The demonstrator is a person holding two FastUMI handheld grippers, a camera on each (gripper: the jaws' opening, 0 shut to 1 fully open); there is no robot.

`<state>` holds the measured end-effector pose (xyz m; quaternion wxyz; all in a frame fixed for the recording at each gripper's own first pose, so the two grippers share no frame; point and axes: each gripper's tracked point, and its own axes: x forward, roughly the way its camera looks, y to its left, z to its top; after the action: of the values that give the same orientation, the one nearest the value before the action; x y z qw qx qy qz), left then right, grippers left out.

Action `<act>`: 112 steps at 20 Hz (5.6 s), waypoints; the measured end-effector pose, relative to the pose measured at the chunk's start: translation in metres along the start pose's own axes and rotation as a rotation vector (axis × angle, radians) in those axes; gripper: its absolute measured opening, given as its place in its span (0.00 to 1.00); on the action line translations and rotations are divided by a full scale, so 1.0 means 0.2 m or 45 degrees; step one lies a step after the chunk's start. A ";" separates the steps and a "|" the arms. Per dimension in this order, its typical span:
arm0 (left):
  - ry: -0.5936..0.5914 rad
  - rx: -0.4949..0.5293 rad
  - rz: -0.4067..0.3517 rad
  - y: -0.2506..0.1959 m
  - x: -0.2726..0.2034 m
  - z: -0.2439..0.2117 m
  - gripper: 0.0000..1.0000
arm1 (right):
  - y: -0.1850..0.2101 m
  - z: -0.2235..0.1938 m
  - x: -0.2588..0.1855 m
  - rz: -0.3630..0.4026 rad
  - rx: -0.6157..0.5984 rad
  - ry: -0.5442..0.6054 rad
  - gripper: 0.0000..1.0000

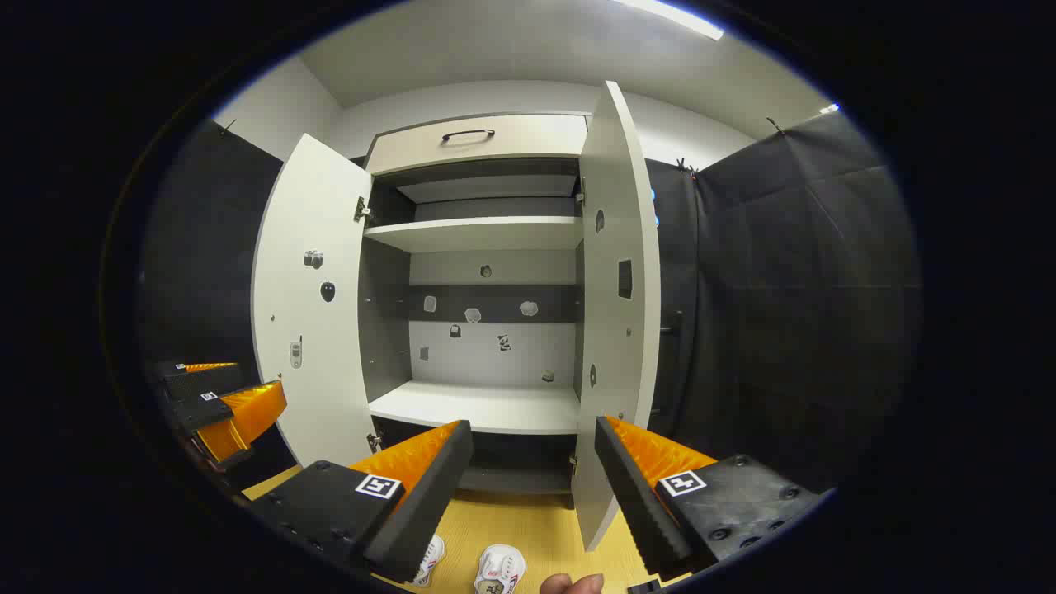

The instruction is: Grab one shoe with the right hand and put it into the shoe cabinet, grab the other shoe with the left hand and put it into the shoe cabinet; then close the right door with the right hand and the left door with the left hand.

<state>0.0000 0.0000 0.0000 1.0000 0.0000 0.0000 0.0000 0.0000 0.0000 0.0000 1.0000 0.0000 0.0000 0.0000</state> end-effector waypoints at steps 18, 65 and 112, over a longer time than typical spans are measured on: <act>-0.031 -0.007 -0.030 0.01 0.05 0.00 0.95 | 0.03 -0.01 0.04 -0.014 0.011 -0.007 0.98; 0.083 0.016 0.156 0.39 -0.08 -0.44 0.95 | 0.36 -2.54 0.15 -0.073 0.155 0.891 0.23; 0.135 -0.068 0.038 0.23 0.22 -0.41 0.95 | 0.39 -0.66 2.07 0.096 -0.103 0.603 0.05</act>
<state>0.0434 0.0463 -0.0826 0.9981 -0.0267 0.0528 0.0147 0.4145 0.0772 -0.1311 0.9706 -0.0400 0.2346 0.0373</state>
